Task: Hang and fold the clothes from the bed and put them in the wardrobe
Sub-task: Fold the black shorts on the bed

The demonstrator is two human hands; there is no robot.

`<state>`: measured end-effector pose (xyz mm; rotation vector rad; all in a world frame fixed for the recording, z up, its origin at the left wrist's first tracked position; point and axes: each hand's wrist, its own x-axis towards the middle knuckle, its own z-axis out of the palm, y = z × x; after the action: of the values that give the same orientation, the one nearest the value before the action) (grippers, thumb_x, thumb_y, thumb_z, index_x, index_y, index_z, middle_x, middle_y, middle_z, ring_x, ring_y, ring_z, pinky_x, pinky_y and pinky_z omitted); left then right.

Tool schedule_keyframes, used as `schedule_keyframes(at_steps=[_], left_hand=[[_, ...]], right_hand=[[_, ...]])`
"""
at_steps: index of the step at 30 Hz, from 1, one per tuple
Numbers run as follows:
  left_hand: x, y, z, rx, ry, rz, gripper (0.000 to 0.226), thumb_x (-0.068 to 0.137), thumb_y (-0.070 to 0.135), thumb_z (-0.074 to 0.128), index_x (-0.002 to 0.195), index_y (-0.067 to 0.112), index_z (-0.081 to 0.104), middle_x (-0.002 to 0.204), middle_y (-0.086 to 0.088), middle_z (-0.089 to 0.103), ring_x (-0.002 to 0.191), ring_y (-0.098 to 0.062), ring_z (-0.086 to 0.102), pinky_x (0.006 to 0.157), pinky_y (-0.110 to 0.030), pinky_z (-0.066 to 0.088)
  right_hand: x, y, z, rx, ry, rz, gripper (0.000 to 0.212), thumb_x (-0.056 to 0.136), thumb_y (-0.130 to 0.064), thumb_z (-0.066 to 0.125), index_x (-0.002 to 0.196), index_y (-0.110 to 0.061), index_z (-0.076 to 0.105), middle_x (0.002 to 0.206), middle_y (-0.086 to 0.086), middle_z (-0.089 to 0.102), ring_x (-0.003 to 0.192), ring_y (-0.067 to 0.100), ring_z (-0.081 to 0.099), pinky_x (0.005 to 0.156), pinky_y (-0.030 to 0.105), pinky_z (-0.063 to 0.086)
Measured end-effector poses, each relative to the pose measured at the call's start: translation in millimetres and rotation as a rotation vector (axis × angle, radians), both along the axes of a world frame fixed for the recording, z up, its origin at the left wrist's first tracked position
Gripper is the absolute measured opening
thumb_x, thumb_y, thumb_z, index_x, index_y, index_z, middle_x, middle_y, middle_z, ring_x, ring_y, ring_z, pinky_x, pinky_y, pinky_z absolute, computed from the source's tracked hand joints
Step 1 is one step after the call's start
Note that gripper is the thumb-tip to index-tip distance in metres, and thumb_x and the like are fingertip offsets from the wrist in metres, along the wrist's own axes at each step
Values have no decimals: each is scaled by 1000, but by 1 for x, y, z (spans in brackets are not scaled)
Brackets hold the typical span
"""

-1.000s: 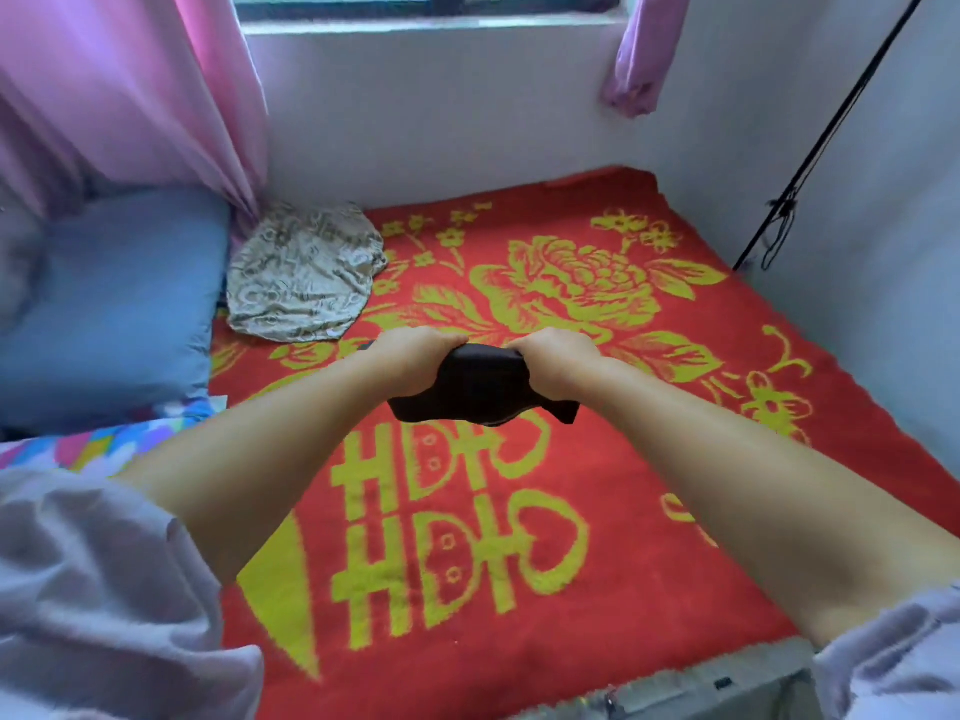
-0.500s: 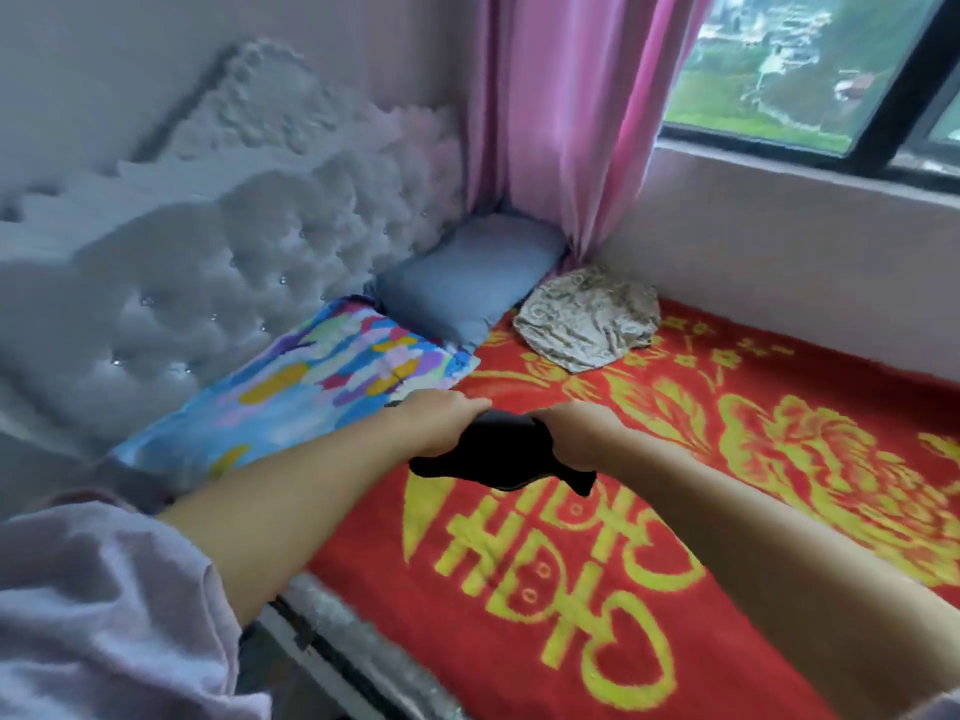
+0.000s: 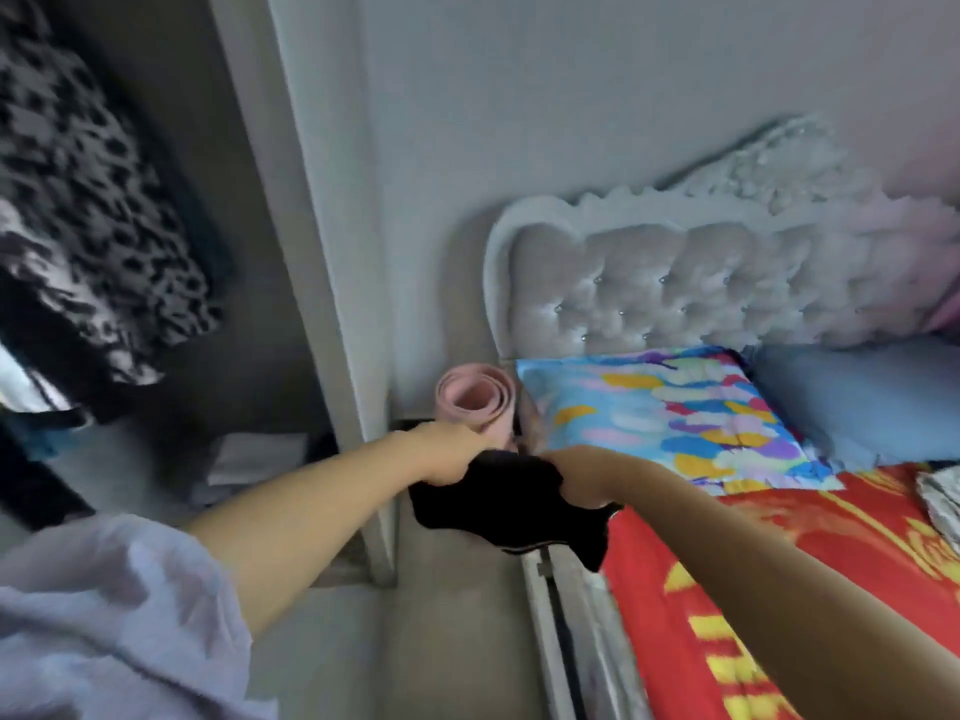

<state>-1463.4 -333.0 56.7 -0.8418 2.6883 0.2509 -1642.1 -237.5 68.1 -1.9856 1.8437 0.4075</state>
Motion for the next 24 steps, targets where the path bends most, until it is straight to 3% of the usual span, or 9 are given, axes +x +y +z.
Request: schedule_keyframes(at_steps=[3,8,12,15,18,21,24], left_hand=[[113,-12,-3,58,10,139,57,89,4,41,139,31,42,132,-11,55,110,-32,57,85,-36,47],[303,-34,-21,88,-27,377,61,92,5,39,145,35,34,141,-7,48,120,-30,53,96,-41,46],[417,-49,-31,90,-42,481,57,92,12,41,141,40,36,139,-5,49,118,-31,53,94,-40,47],[470,-62,-42,115,-43,542,57,92,10,41,141,38,37,138,-5,50,117,-29,54,90,-33,46],[501,-82,-59,163,-35,593,61,91,8,38,143,39,34,136,-5,53,116,-28,55,91,-35,47],[514,-106,-83,236,-36,600,60,91,6,37,145,34,34,138,-8,50,118,-29,53,95,-38,46],[517,-144,-111,282,-64,588,62,92,4,36,147,32,31,140,-9,47,120,-30,51,93,-36,44]], right_hand=[[102,-39,-5,25,-12,157,48,93,-10,44,141,-15,44,139,11,52,126,28,49,100,30,33],[282,-97,-26,40,-62,312,53,93,-10,43,144,-24,41,138,8,53,126,29,49,105,35,37],[394,-133,-44,38,-85,406,44,93,-11,43,136,-19,49,132,10,58,122,30,52,100,33,40],[448,-155,-52,50,-130,469,45,94,-14,44,137,-24,47,131,6,58,120,28,52,86,22,33],[478,-181,-67,92,-99,497,46,94,-13,44,138,-28,46,129,5,60,116,28,55,91,31,42],[491,-210,-88,173,-72,520,49,94,-10,41,141,-26,44,129,8,59,116,29,55,84,29,38],[494,-245,-113,237,-62,489,54,94,-6,40,144,-27,38,130,9,57,114,30,55,88,33,43]])
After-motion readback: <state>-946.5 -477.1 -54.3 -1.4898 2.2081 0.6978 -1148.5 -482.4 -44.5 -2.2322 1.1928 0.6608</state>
